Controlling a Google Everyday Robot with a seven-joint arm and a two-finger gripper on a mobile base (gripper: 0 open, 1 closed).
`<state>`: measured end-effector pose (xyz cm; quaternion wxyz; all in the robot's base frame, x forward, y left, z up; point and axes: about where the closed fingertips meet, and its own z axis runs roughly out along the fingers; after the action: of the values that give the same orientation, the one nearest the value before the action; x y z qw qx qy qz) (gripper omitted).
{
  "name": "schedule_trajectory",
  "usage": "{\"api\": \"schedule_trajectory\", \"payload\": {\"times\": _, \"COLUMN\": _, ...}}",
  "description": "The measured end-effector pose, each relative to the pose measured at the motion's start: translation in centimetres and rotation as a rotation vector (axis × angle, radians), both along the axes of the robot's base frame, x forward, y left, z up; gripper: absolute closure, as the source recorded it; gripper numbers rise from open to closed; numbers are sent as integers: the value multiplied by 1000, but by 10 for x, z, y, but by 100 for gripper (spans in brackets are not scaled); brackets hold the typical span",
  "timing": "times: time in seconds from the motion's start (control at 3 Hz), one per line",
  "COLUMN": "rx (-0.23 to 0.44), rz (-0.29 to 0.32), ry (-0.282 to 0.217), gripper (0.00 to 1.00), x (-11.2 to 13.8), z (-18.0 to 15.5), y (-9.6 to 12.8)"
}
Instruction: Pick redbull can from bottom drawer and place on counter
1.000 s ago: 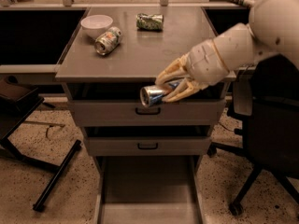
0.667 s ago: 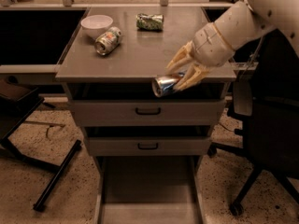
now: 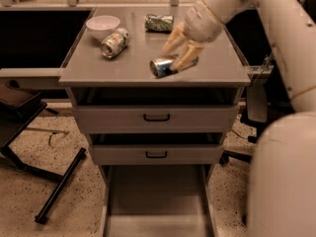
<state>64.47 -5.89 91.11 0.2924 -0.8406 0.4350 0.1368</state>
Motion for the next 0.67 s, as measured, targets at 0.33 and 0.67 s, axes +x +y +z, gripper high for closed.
{"api": "schedule_trajectory", "payload": {"times": 0.33, "rx": 95, "rz": 64, "ry": -56, "gripper": 100, "x": 30, "z": 30, "y": 47}}
{"api": "schedule_trajectory", "payload": {"times": 0.67, "rx": 138, "rz": 16, "ry": -180, "gripper": 100, "x": 58, "z": 75, "y": 57}}
